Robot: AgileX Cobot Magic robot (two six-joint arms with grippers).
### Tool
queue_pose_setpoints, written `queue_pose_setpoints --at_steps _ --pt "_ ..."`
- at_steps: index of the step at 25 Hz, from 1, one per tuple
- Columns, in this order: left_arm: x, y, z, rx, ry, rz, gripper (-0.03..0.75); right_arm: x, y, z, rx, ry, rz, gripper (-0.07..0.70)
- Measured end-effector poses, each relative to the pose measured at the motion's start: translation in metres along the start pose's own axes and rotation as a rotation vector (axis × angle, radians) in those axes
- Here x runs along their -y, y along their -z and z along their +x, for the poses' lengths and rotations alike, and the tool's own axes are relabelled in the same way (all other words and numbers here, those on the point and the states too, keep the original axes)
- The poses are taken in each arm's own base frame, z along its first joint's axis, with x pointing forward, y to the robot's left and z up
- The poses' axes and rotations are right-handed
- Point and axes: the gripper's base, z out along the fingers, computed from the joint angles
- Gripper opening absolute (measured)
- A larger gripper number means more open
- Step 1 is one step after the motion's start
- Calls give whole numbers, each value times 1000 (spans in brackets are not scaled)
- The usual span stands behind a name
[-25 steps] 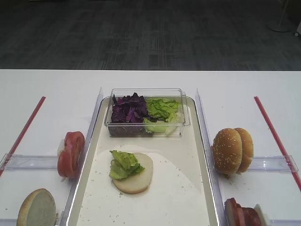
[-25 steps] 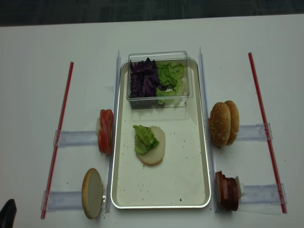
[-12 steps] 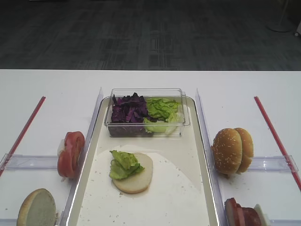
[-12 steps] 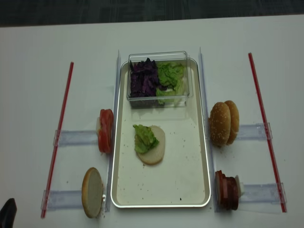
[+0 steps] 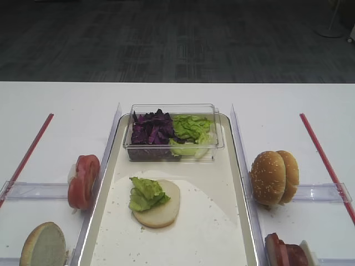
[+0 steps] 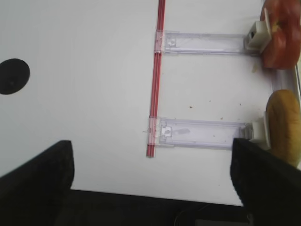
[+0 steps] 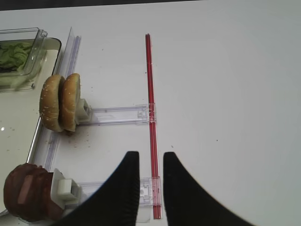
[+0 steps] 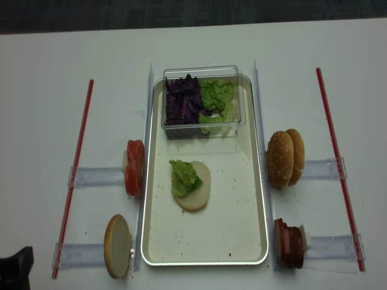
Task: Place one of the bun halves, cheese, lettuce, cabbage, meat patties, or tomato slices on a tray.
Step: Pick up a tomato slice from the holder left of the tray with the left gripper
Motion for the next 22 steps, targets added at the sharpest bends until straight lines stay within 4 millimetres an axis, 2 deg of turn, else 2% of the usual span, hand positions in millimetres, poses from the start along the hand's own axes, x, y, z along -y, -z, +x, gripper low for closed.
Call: queue_pose_setpoints --at_steps 5,17,22 --pt "4 -10 -23 -102 -8 1 618 0 0 0 0 0 0 175" --pt "20 -53 -89 -435 -49 30 618 0 0 0 0 0 0 175" --pt "25 -70 -116 -493 -58 26 618 0 0 0 0 0 0 175"
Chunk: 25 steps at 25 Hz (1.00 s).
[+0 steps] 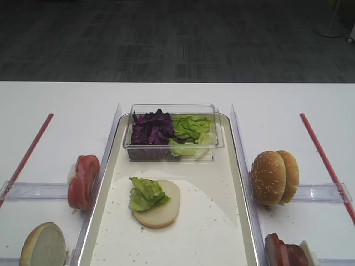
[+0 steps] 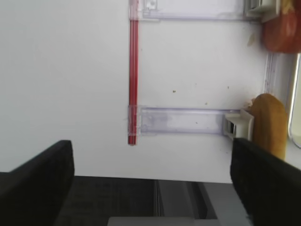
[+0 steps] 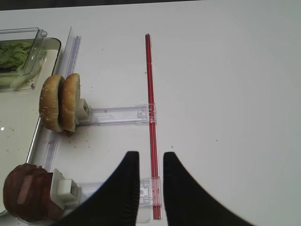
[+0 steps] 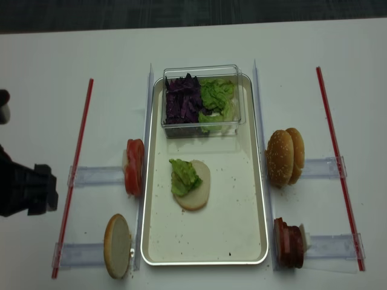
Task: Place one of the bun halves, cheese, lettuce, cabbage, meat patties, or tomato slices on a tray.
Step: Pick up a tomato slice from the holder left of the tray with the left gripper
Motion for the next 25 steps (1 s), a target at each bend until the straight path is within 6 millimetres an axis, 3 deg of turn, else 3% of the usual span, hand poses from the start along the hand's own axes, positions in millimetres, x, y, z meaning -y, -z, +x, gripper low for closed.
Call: queue_pose_setpoints --at_steps 5,20,25 --pt "2 -1 -23 -17 -1 -1 618 0 0 0 0 0 0 175" --pt "8 -33 -87 -91 -6 -6 618 0 0 0 0 0 0 175" --pt "9 -35 -100 -87 -14 -5 618 0 0 0 0 0 0 175"
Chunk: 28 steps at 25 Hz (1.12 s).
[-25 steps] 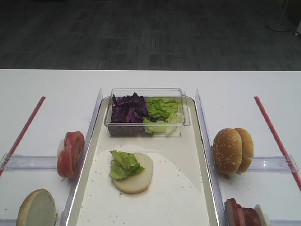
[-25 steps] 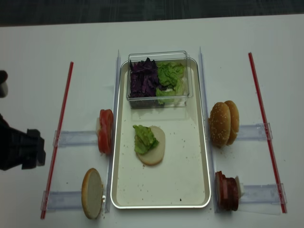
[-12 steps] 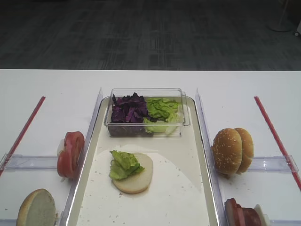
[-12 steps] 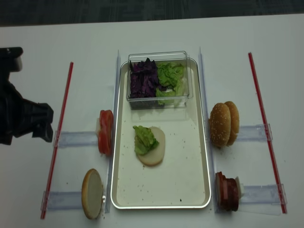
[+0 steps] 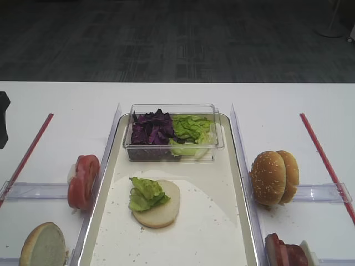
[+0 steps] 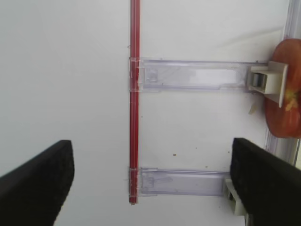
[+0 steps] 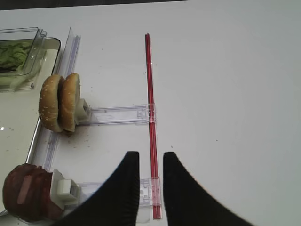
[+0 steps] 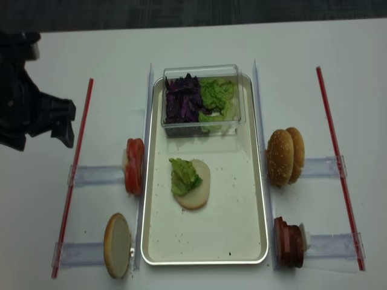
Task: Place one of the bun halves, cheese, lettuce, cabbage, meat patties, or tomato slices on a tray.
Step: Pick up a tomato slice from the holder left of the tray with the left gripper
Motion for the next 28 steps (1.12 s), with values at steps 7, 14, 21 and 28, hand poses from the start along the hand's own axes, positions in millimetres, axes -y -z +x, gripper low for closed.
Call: queue_pose_setpoints --at_steps 7,14,21,28 --pt "12 1 -1 8 -18 5 618 0 0 0 0 0 0 175" --pt "62 -2 1 32 -55 40 618 0 0 0 0 0 0 175" --pt "115 -18 9 -6 -91 68 618 0 0 0 0 0 0 175" --pt "147 -26 13 -21 -115 94 618 0 0 0 0 0 0 175"
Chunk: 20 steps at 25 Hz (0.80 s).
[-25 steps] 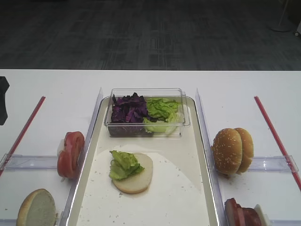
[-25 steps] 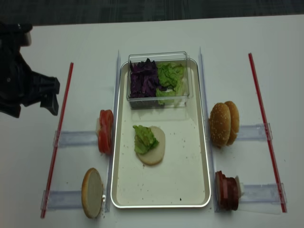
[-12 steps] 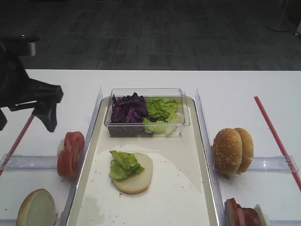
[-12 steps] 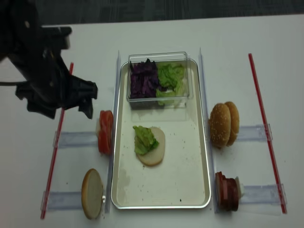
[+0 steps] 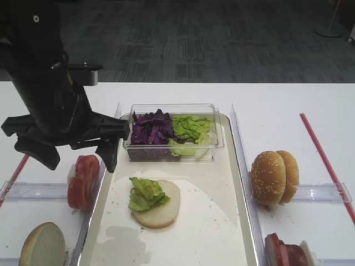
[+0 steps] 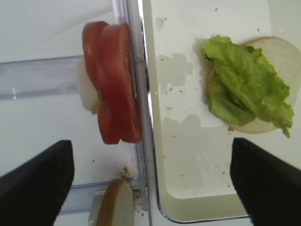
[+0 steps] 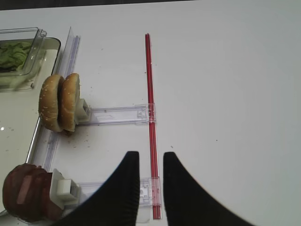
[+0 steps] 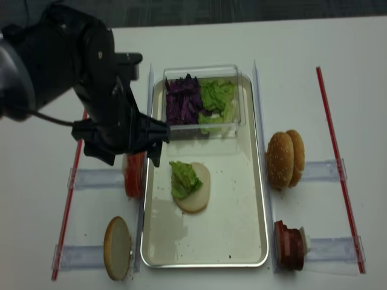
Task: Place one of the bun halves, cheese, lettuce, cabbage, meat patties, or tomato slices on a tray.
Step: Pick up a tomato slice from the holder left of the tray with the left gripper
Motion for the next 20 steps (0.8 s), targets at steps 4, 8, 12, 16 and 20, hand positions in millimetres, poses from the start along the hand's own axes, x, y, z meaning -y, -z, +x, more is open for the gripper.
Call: queue_pose_setpoints --at_steps 4,8,12,16,20 --pt "1 -2 -2 0 14 -4 618 0 0 0 0 0 0 175" --pt "2 -7 -4 -7 20 -9 618 0 0 0 0 0 0 175" --pt "3 -18 -6 -32 32 -21 618 0 0 0 0 0 0 175" --pt "6 -19 -10 7 71 4 618 0 0 0 0 0 0 175" --pt "7 -19 -12 30 88 20 618 0 0 0 0 0 0 175"
